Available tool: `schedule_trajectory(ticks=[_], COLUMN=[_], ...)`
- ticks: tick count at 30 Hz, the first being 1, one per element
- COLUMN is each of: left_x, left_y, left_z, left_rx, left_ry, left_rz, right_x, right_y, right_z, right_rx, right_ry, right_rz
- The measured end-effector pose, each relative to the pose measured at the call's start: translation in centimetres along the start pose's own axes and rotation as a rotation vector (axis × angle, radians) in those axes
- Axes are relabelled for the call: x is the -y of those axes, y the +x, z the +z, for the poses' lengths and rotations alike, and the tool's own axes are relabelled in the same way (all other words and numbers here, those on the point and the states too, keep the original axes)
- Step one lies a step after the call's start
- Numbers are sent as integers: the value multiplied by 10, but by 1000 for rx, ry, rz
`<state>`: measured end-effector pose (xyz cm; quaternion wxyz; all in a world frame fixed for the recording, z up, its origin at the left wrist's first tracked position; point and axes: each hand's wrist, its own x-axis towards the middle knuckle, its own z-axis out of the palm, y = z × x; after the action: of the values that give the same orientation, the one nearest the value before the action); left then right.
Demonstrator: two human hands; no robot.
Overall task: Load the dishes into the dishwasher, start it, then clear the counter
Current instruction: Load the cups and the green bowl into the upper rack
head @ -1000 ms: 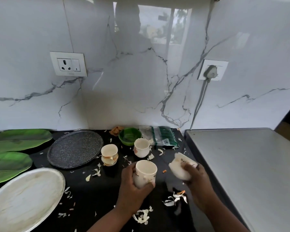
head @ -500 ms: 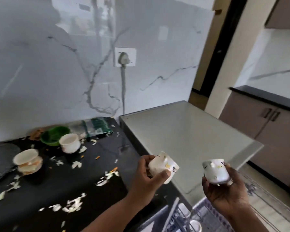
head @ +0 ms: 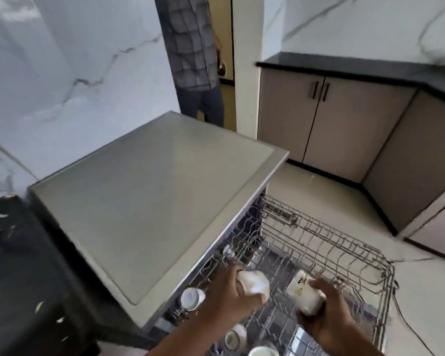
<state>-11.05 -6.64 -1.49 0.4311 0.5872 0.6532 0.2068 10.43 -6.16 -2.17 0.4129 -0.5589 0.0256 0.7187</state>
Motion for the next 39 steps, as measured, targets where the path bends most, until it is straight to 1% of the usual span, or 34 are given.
schedule_trajectory(ticks=[2,3,4,6,9,11,13,15,18,19,21,23,26,31,36,39], left_x=[15,24,33,43,52,59,64,70,82,88,99,101,93,96,106,113], left_y=[14,21,31,48,77,95,107,116,129,131,135,138,143,139,152,160], left_z=[7,9,9,6,7,10,18,26,38,42,50,56,56,56,60,64], left_rx=[11,-15,-64,-156,-192,-198,-214,-222,-229,-225,-268,-330,-249,-301,-191,-97], left_ry=[7,35,110,251,253,252,236,265,338,386,446,453,493,473,585,684], left_rz=[-141,-197,-231,-252,-254,-293,-330,-360,-388,-389,-345,-344,-441,-426,-499,-480], right_x=[-7,-12,-18,-32,-54,-61,-67,-74,-82,-85,-88,-92,-94,-95,-94,-95], right_y=[21,31,41,60,92,100,109,121,141,148,158,166,173,179,184,188], right_z=[-13,-16,-16,-9,7,20,30,38,50,53,57,60,62,60,56,53], right_rx=[-23,-27,-27,-14,-22,-23,-40,-70,-44,-37,-41,-42,-29,16,54,66], right_ry=[-149,-256,-376,-629,-941,-1163,-1293,-1363,-1461,-1498,-1569,-1642,-1722,-1810,-1838,-1860], right_rz=[2,-5,-16,-60,-202,-301,-340,-375,-372,-366,-355,-364,-378,-416,-437,-449])
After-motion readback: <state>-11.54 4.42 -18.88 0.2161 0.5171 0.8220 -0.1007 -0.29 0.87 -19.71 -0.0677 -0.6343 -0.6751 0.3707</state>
